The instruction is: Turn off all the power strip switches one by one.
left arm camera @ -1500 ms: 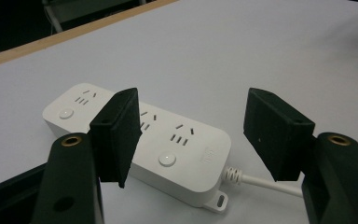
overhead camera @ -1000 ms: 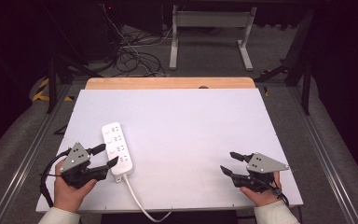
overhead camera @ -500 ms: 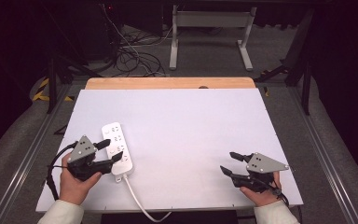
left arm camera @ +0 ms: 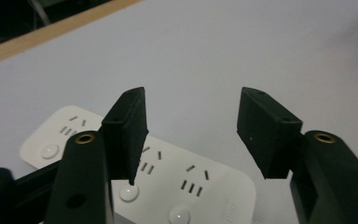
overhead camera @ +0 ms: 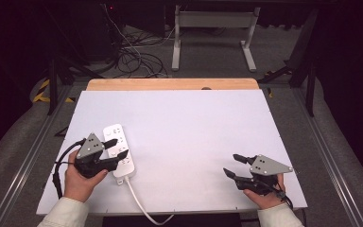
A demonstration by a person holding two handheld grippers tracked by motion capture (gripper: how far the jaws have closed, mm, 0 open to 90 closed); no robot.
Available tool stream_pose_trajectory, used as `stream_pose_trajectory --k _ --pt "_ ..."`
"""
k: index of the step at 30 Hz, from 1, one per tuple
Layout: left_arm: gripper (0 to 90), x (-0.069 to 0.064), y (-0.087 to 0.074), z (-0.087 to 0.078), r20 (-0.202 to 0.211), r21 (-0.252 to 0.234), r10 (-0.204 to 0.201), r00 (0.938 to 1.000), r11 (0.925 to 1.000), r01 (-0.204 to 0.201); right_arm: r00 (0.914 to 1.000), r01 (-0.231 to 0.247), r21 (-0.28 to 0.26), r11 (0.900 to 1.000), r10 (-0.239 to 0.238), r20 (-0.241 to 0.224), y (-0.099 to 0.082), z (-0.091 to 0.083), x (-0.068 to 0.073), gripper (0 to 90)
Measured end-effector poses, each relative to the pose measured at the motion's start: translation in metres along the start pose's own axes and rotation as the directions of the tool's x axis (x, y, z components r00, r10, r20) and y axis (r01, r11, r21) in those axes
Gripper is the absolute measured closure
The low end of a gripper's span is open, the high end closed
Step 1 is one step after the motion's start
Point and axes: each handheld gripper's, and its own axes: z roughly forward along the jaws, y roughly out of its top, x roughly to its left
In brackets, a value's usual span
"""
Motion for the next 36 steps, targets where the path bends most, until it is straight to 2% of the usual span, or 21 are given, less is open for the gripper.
stream_pose_trajectory --k 3,5,8,10,11,12,16,20,22,23,24,26,28,31,36 --pt "50.1 0.0 0.001 -0.001 0.023 0.016 -0.015 0.9996 0.9998 0.015 1.0 0.003 0.0 1.0 -0.003 0.0 0.0 0.0 0.0 41.5" --pt "56.3 0.0 0.001 -0.002 0.021 0.028 -0.025 0.9995 0.9993 0.024 1.0 0.001 0.0 1.0 -0.001 0.0 0.0 0.0 0.0 41.4" --pt "57.9 0.002 0.003 -0.002 0.004 0.066 -0.035 0.9994 0.9973 0.034 1.0 0.001 0.002 1.0 -0.001 -0.002 0.0 0.001 0.0 41.4" --pt "64.9 0.002 0.003 -0.002 0.034 0.086 -0.044 0.9985 0.9955 0.041 1.0 0.003 0.001 1.0 -0.003 -0.001 0.0 0.001 0.0 41.3" --pt "67.0 0.004 0.003 -0.001 0.053 0.109 -0.047 0.9975 0.9932 0.041 1.0 0.004 0.001 1.0 -0.004 -0.002 0.0 0.001 0.001 41.3" --pt "73.7 0.005 0.004 0.0 0.067 0.122 -0.049 0.9965 0.9916 0.041 1.0 0.003 0.0 1.0 -0.003 -0.002 0.0 0.001 0.0 41.3" --pt "89.5 0.005 0.005 0.002 0.074 0.184 -0.044 0.9963 0.9825 0.03 1.0 0.003 0.001 1.0 -0.003 -0.004 0.0 0.001 0.0 41.2" --pt "90.0 0.005 0.007 0.002 0.06 0.216 -0.048 0.997 0.9757 0.034 1.0 0.004 0.002 1.0 -0.004 -0.006 0.0 0.001 0.0 41.2" --pt "90.0 0.006 0.008 0.0 0.069 0.245 -0.049 0.9964 0.9689 0.031 1.0 0.004 0.002 1.0 -0.004 -0.005 0.0 0.001 0.001 41.0" --pt "90.0 0.007 0.009 0.0 0.055 0.287 -0.047 0.9974 0.9575 0.029 1.0 0.004 0.002 1.0 -0.004 -0.006 0.0 0.001 0.001 41.0" --pt "90.0 0.007 0.009 0.0 0.055 0.287 -0.047 0.9974 0.9575 0.029 1.0 0.005 0.003 1.0 -0.005 -0.006 0.0 0.001 0.001 41.0" --pt "90.0 0.008 0.01 0.001 0.052 0.329 -0.055 0.9971 0.9437 0.035 1.0 0.005 0.004 1.0 -0.005 -0.008 0.0 0.001 0.001 41.0" --pt "90.0 0.01 0.009 0.002 0.04 0.342 -0.069 0.9968 0.9383 0.051 0.9999 0.006 0.005 1.0 -0.006 -0.009 0.0 0.001 0.001 41.0" --pt "90.0 0.014 0.007 0.004 0.044 0.365 -0.072 0.9964 0.9296 0.052 0.9999 0.009 0.004 1.0 -0.009 -0.009 0.0 0.001 0.001 41.0" --pt "90.0 0.015 0.007 0.007 0.026 0.429 -0.052 0.9983 0.9025 0.036 0.9999 0.008 0.007 0.9999 -0.008 -0.014 0.0 0.002 0.001 41.0"
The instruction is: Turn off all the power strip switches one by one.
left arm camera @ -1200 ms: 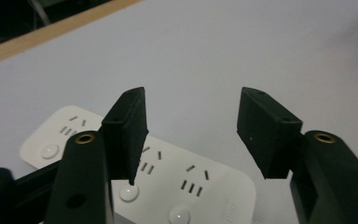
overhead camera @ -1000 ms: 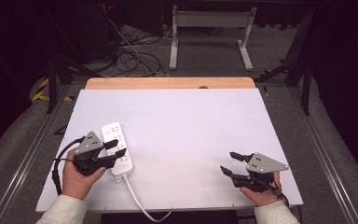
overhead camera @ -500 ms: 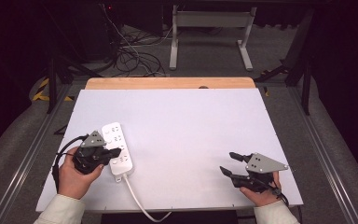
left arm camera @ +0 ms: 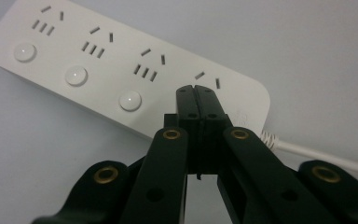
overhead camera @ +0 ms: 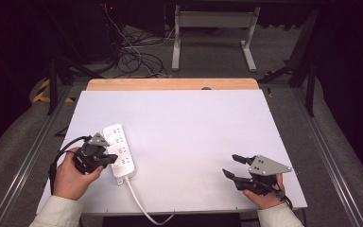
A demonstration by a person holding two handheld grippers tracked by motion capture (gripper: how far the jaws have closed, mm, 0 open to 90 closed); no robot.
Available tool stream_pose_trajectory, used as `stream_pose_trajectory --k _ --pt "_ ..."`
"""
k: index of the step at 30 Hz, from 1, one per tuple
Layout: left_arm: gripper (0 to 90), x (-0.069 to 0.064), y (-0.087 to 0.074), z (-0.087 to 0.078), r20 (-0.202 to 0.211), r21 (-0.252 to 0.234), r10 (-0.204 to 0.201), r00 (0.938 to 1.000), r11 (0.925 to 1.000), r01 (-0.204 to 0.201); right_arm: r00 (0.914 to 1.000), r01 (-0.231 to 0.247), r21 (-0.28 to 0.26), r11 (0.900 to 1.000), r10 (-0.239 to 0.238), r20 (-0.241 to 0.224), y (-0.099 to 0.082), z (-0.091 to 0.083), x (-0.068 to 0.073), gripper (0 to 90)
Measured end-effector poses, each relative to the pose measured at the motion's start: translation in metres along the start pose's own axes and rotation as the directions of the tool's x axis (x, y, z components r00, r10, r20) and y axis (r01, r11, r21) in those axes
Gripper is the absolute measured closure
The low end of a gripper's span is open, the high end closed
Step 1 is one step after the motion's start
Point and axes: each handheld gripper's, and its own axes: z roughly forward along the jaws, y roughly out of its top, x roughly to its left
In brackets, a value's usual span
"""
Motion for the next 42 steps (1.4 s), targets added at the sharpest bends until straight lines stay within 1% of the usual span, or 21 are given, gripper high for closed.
stream_pose_trajectory --k 7,10,12,13,15,19,23,25,28,30,32,33,34,35,36,38,40,41,42 --pt "90.0 0.002 0.003 0.006 0.016 0.063 0.012 0.9998 0.998 -0.013 1.0 0.002 0.002 1.0 -0.002 -0.001 0.0 0.0 0.0 41.0" --pt "90.0 0.004 0.004 0.009 0.014 0.073 0.005 0.9999 0.9973 -0.006 1.0 0.002 0.004 1.0 -0.002 -0.002 0.0 0.001 0.0 41.0" --pt "90.0 0.004 0.004 0.013 0.021 0.081 0.0 0.9998 0.9967 -0.002 1.0 0.002 0.005 1.0 -0.002 -0.001 0.0 0.001 0.0 41.0" --pt "90.0 0.005 0.004 0.014 0.017 0.086 0.007 0.9998 0.9963 -0.009 1.0 0.002 0.005 1.0 -0.002 -0.001 0.0 0.001 0.0 41.0" --pt "90.0 0.005 0.003 0.018 0.019 0.095 0.005 0.9998 0.9954 -0.007 1.0 0.004 0.004 1.0 -0.004 -0.001 0.0 0.0 0.0 41.0" --pt "90.0 0.006 0.002 0.019 0.023 0.084 0.002 0.9997 0.9964 -0.004 1.0 0.003 0.003 1.0 -0.003 -0.002 0.0 0.0 0.0 41.1" --pt "90.0 0.009 -0.002 0.02 0.048 0.067 -0.015 0.9987 0.9977 0.012 1.0 0.008 -0.001 1.0 -0.008 0.0 0.0 0.0 0.0 41.0" --pt "90.0 0.01 -0.003 0.021 0.034 0.067 -0.012 0.9994 0.9977 0.009 1.0 0.008 -0.001 1.0 -0.008 0.0 0.0 0.0 0.0 41.0" --pt "90.0 0.009 -0.003 0.021 0.031 0.065 -0.012 0.9994 0.9978 0.01 1.0 0.008 0.0 1.0 -0.008 -0.001 0.0 0.0 0.0 41.0" --pt "90.0 0.009 -0.004 0.021 0.035 0.061 -0.015 0.9993 0.9981 0.013 1.0 0.008 0.001 1.0 -0.008 -0.001 0.0 0.0 0.001 41.0" --pt "90.0 0.009 -0.004 0.022 0.046 0.041 -0.014 0.9988 0.9991 0.012 1.0 0.005 0.001 1.0 -0.005 -0.003 0.0 0.0 0.001 41.0" --pt "90.0 0.009 -0.004 0.022 0.046 0.041 -0.014 0.9988 0.9991 0.012 1.0 0.005 0.002 1.0 -0.005 -0.004 0.0 0.0 0.001 41.1" --pt "90.0 0.008 -0.004 0.024 0.101 0.027 -0.025 0.9946 0.9994 0.023 1.0 0.006 0.002 1.0 -0.006 -0.004 0.0 0.0 0.001 41.0" --pt "90.0 0.005 -0.002 0.024 0.07 0.037 -0.024 0.9972 0.9991 0.021 1.0 0.008 0.001 1.0 -0.008 -0.004 0.0 0.0 0.001 41.0" --pt "90.0 0.005 -0.002 0.024 0.07 0.037 -0.024 0.9972 0.9991 0.021 1.0 0.008 0.001 1.0 -0.008 -0.004 0.0 0.0 0.001 41.0" --pt "90.0 0.001 0.0 0.024 0.012 0.053 -0.008 0.9999 0.9986 0.007 0.9999 0.011 0.001 0.9999 -0.011 -0.006 0.001 -0.001 0.001 41.0" --pt "90.0 0.002 -0.001 0.024 0.007 0.052 -0.016 0.9998 0.9985 0.016 0.9999 0.01 0.0 0.9999 -0.01 -0.006 0.001 -0.001 0.001 41.0" --pt "90.0 0.004 -0.002 0.023 0.017 0.045 -0.024 0.9996 0.9987 0.024 0.9999 0.011 0.001 0.9999 -0.011 -0.005 0.0 -0.001 0.001 41.1" --pt "90.0 0.006 -0.004 0.022 0.017 0.045 -0.029 0.9994 0.9986 0.029 1.0 0.009 -0.002 1.0 -0.009 -0.004 0.0 -0.001 0.001 41.0"
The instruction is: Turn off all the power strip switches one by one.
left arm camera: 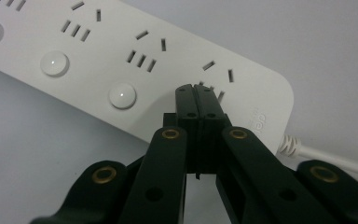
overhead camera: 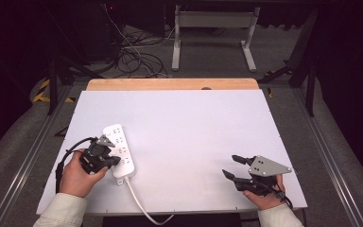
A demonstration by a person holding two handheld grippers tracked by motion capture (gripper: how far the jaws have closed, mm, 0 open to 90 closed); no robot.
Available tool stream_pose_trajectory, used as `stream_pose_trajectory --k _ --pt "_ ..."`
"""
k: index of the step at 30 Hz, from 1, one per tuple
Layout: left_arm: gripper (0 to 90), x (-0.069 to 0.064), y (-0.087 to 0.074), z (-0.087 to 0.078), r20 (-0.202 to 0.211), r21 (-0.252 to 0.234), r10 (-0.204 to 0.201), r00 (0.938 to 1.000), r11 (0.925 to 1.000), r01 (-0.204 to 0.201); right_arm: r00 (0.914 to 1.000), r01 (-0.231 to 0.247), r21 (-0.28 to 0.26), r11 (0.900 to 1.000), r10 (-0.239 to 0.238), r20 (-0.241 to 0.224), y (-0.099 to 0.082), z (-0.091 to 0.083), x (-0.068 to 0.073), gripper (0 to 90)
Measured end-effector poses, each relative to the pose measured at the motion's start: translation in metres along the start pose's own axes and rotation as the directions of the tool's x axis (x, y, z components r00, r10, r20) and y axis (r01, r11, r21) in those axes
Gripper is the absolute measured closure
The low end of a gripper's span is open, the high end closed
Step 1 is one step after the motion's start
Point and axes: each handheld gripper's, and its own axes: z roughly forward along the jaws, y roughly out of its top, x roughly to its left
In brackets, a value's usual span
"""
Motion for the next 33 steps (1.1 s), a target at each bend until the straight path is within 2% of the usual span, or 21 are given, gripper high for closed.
stream_pose_trajectory --k 5,15,20,25,30,33 --pt "90.0 0.0 -0.002 -0.001 -0.012 0.0 -0.001 0.9999 1.0 0.001 1.0 0.0 0.003 1.0 0.0 -0.005 0.0 0.001 0.0 41.1" --pt "90.0 0.0 -0.005 -0.001 -0.005 -0.016 -0.002 1.0 0.9999 0.002 1.0 0.001 0.005 1.0 -0.001 -0.006 0.0 0.002 0.001 41.0" --pt "90.0 -0.002 -0.005 -0.001 -0.029 -0.013 0.006 0.9996 0.9999 -0.006 1.0 0.0 0.005 1.0 0.0 -0.006 0.0 0.002 0.001 41.0" --pt "90.0 -0.005 -0.005 0.0 -0.033 -0.011 0.014 0.9994 0.9998 -0.014 1.0 0.002 0.006 1.0 -0.002 -0.005 0.0 0.002 0.001 41.0" --pt "90.0 -0.011 -0.004 0.0 -0.077 -0.003 0.033 0.9965 0.9994 -0.033 1.0 -0.004 0.005 1.0 0.004 -0.002 0.0 0.001 0.0 41.0" --pt "90.0 -0.012 -0.004 0.001 -0.083 -0.003 0.035 0.9959 0.9994 -0.035 1.0 -0.005 0.005 1.0 0.005 -0.001 0.0 0.002 0.001 41.0"
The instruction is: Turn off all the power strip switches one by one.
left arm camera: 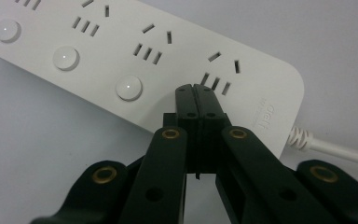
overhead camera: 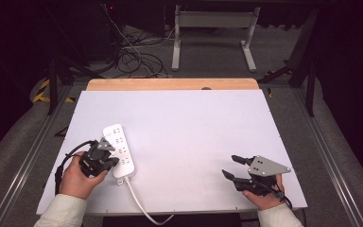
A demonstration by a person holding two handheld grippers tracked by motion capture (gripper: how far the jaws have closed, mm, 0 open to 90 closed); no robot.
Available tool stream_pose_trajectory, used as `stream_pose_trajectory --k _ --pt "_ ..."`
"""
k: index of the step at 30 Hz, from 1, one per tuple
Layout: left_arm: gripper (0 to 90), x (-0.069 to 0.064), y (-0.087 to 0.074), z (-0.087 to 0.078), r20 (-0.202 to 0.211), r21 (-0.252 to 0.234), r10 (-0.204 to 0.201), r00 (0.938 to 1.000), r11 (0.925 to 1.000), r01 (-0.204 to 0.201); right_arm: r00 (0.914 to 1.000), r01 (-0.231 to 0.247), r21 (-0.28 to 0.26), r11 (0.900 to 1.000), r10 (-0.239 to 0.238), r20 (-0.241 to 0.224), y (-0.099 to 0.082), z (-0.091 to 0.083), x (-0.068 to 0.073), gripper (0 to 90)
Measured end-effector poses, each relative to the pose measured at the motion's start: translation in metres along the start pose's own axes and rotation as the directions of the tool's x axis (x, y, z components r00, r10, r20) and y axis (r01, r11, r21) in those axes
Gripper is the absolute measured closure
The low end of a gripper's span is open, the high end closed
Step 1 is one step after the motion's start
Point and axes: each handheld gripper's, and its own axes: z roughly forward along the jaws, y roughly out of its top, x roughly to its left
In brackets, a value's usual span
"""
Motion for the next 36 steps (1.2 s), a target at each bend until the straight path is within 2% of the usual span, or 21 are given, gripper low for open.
stream_pose_trajectory --k 2,7,8,9,10,11,12,13,14,17,21,25,27,30,31,36 --pt "90.0 -0.001 0.0 0.001 0.0 0.004 0.008 1.0 1.0 -0.008 1.0 -0.001 0.001 1.0 0.001 -0.001 0.0 0.0 0.0 41.0" --pt "90.0 -0.001 0.001 0.0 -0.004 0.004 -0.006 1.0 1.0 0.006 1.0 0.002 0.002 1.0 -0.002 0.001 0.0 0.0 0.0 41.0" --pt "90.0 -0.002 0.001 0.0 -0.015 -0.002 -0.004 0.9999 1.0 0.004 1.0 0.0 0.001 1.0 0.0 0.001 0.0 0.0 0.0 41.0" --pt "90.0 -0.004 0.001 -0.001 -0.026 -0.026 0.004 0.9997 0.9997 -0.004 1.0 -0.002 0.0 1.0 0.002 0.003 0.0 -0.001 -0.001 41.0" --pt "90.0 -0.003 0.002 -0.003 -0.018 -0.032 -0.003 0.9998 0.9995 0.002 1.0 -0.002 0.0 1.0 0.002 0.003 0.0 -0.001 -0.001 41.0" --pt "90.0 -0.003 0.003 -0.007 -0.015 -0.067 0.0 0.9999 0.9978 -0.001 1.0 0.0 -0.001 1.0 0.0 0.004 0.0 0.0 -0.001 41.0" --pt "90.0 -0.003 0.003 -0.007 -0.015 -0.067 0.0 0.9999 0.9978 -0.001 1.0 0.001 0.0 1.0 -0.001 0.003 0.0 0.0 -0.001 41.0" --pt "90.0 -0.002 0.007 -0.017 0.017 -0.117 -0.008 0.9998 0.9931 0.01 1.0 0.002 0.0 1.0 -0.002 0.004 0.0 0.0 -0.001 41.0" --pt "90.0 -0.001 0.008 -0.021 0.036 -0.133 -0.011 0.9993 0.991 0.016 1.0 0.002 0.001 1.0 -0.002 0.003 0.0 0.0 -0.002 41.0" --pt "90.0 -0.001 0.01 -0.025 0.031 -0.137 -0.009 0.9995 0.9904 0.013 1.0 0.0 0.002 1.0 0.0 0.003 -0.001 0.0 -0.002 41.0" --pt "90.0 0.002 0.009 -0.022 0.019 -0.134 -0.021 0.9996 0.9907 0.023 1.0 0.004 0.003 1.0 -0.004 0.002 0.0 0.0 -0.001 41.0" --pt "90.0 0.005 0.009 -0.024 0.031 -0.15 -0.031 0.9991 0.9881 0.035 1.0 0.003 0.002 1.0 -0.003 0.003 0.0 0.0 -0.001 41.0" --pt "90.0 0.007 0.01 -0.025 0.018 -0.155 -0.032 0.9993 0.9873 0.034 1.0 0.005 0.003 1.0 -0.005 0.002 0.0 0.0 -0.001 41.0" --pt "90.0 0.012 0.011 -0.023 0.026 -0.16 -0.054 0.9982 0.9854 0.057 1.0 0.006 0.004 1.0 -0.006 0.002 0.0 0.001 -0.001 41.0" --pt "90.0 0.015 0.011 -0.022 0.015 -0.159 -0.051 0.9986 0.9859 0.053 1.0 0.005 0.004 1.0 -0.005 0.003 0.0 0.001 -0.001 41.0" --pt "90.0 0.026 0.011 -0.015 -0.002 -0.156 -0.092 0.9958 0.9837 0.09 1.0 0.005 0.004 1.0 -0.005 0.003 0.0 0.001 -0.001 41.0"
